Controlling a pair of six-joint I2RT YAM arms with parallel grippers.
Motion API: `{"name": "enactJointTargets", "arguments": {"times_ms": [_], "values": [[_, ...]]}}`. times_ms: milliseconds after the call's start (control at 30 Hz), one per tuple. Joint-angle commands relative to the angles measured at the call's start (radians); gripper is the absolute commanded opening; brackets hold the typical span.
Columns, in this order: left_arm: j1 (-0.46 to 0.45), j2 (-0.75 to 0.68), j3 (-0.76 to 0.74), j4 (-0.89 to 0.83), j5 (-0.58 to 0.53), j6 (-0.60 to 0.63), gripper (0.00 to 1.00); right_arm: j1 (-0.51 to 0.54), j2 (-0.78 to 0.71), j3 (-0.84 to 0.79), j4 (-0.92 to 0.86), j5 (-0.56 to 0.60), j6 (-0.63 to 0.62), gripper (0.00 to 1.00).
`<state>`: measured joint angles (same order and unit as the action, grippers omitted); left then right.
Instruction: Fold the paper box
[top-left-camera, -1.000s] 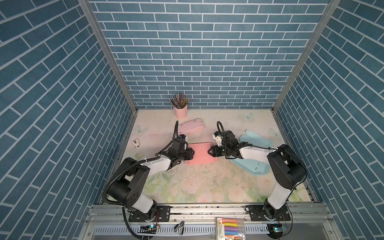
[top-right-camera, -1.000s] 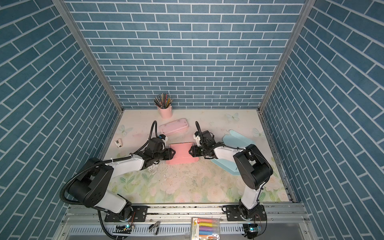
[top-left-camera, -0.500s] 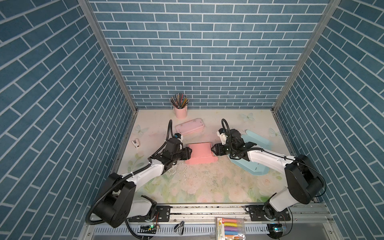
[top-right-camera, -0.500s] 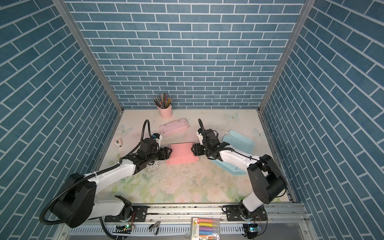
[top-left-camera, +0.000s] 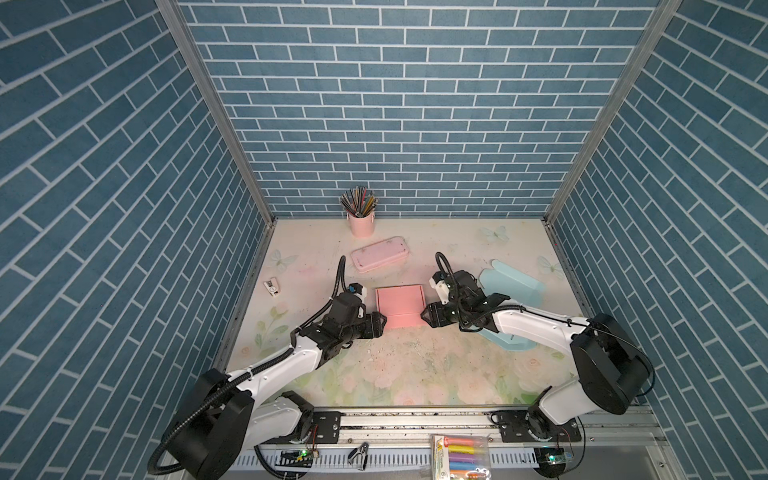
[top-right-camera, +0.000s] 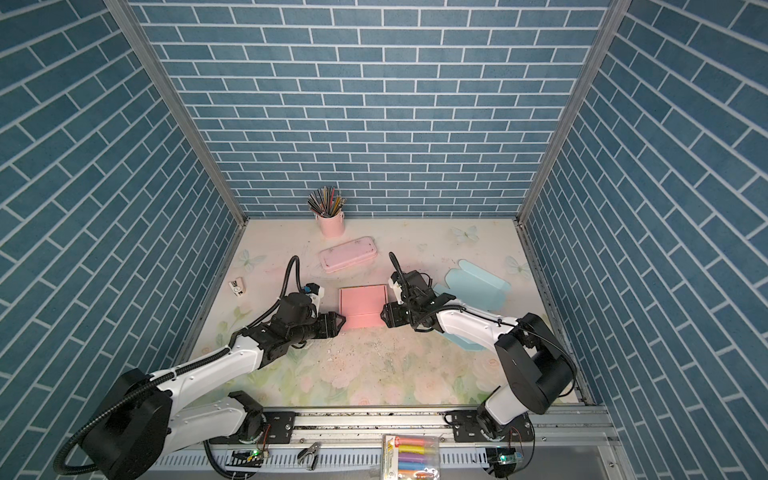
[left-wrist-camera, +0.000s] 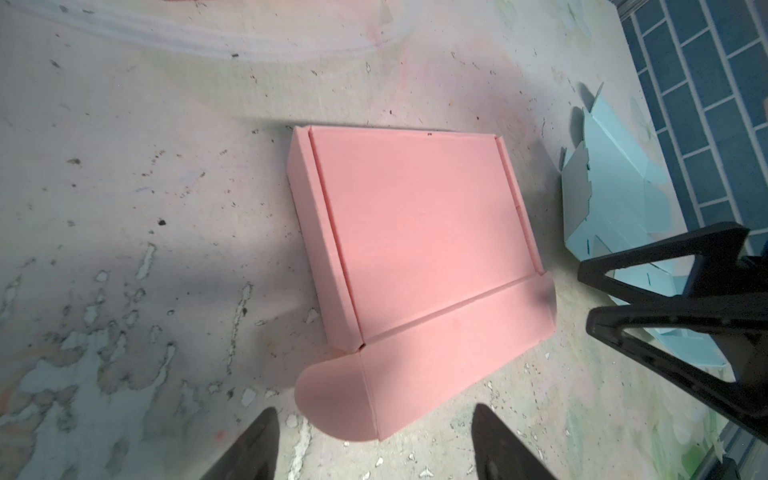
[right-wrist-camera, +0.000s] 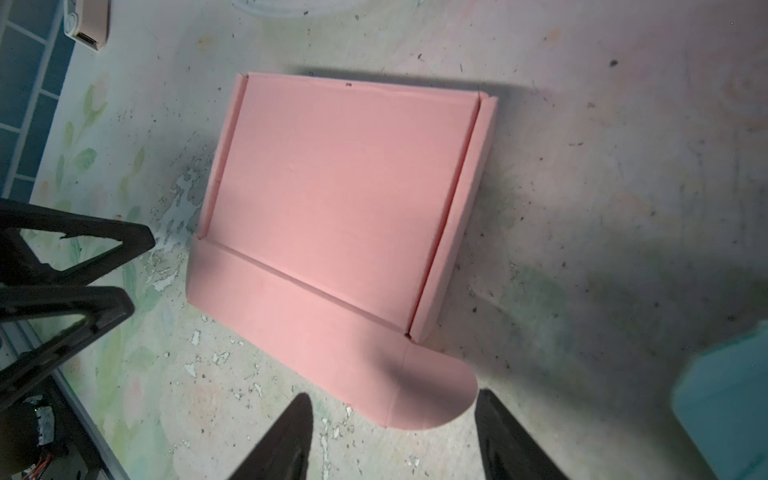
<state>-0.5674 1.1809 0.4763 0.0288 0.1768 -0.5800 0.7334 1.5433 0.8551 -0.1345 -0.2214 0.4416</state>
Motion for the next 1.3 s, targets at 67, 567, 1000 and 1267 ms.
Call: {"name": "enactJointTargets", "arguments": {"times_ms": [67,567,1000,1267], "values": [[-0.016,0.035,0.005,0.027,-0.005,-0.023,0.73,0.006,0.043,0.025,0.009,-0.013,0.029,0.64],[-0.072,0.075,-0.011,0.072,-0.004,-0.061,0.69,0.038,0.089,0.023,0.06,-0.042,0.05,0.65],[-0.084,0.056,-0.009,0.074,-0.014,-0.063,0.68,0.049,0.082,0.008,0.074,-0.038,0.062,0.66],[-0.08,0.038,-0.015,0.064,-0.025,-0.064,0.68,0.049,0.062,-0.015,0.061,-0.023,0.071,0.73]]}}
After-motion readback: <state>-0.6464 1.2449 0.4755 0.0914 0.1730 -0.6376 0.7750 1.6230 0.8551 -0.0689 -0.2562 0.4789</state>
